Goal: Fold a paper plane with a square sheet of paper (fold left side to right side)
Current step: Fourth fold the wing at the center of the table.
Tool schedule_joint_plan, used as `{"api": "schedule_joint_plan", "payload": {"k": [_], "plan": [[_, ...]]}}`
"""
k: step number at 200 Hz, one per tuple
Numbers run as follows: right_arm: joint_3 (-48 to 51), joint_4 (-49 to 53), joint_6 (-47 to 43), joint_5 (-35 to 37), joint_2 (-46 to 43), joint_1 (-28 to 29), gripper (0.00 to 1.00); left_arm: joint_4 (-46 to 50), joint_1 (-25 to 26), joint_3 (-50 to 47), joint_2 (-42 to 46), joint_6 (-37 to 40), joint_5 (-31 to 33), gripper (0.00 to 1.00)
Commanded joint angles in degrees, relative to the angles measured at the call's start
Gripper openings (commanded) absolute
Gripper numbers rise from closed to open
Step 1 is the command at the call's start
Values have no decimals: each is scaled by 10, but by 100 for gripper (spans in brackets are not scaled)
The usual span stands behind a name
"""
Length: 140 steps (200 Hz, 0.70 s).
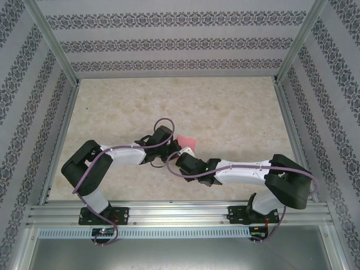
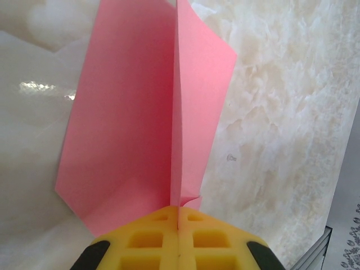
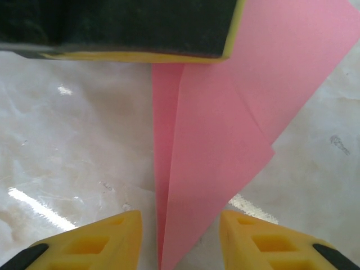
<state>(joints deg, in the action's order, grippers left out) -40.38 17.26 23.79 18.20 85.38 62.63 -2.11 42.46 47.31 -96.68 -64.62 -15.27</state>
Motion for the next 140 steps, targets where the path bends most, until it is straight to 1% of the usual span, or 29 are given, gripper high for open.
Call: {"api": "schedule_joint_plan", "payload": {"k": [1,33,51,58,70,85,94,109,118,140], "plan": [[10,-30,-22,22,19,6,41,-10,7,15,2,-9,15,5],[10,-44,-26,27,45,6,41,6,7,22,3,-2,24,5],[11,-51,-32,26,32,6,40,34,6,38,4,13,37,6],[18,-57,-35,27,14,6,42,44,4,45,3,20,42,6],[37,-64,-40,30,-27,4,50,61,2,57,0,31,46,6],[62,-74,-50,12,-87,-6,60,78,-3,72,-5,47,54,6],[77,-81,-58,-20,-126,-22,69,90,-7,82,-10,58,60,5],[90,-83,-64,-66,-173,-54,76,105,-17,100,-19,74,66,5],[96,-83,-67,-82,-192,-74,79,109,-23,108,-23,81,66,5],[109,-89,-74,-108,-227,-126,79,113,-37,133,-38,94,63,5]]}}
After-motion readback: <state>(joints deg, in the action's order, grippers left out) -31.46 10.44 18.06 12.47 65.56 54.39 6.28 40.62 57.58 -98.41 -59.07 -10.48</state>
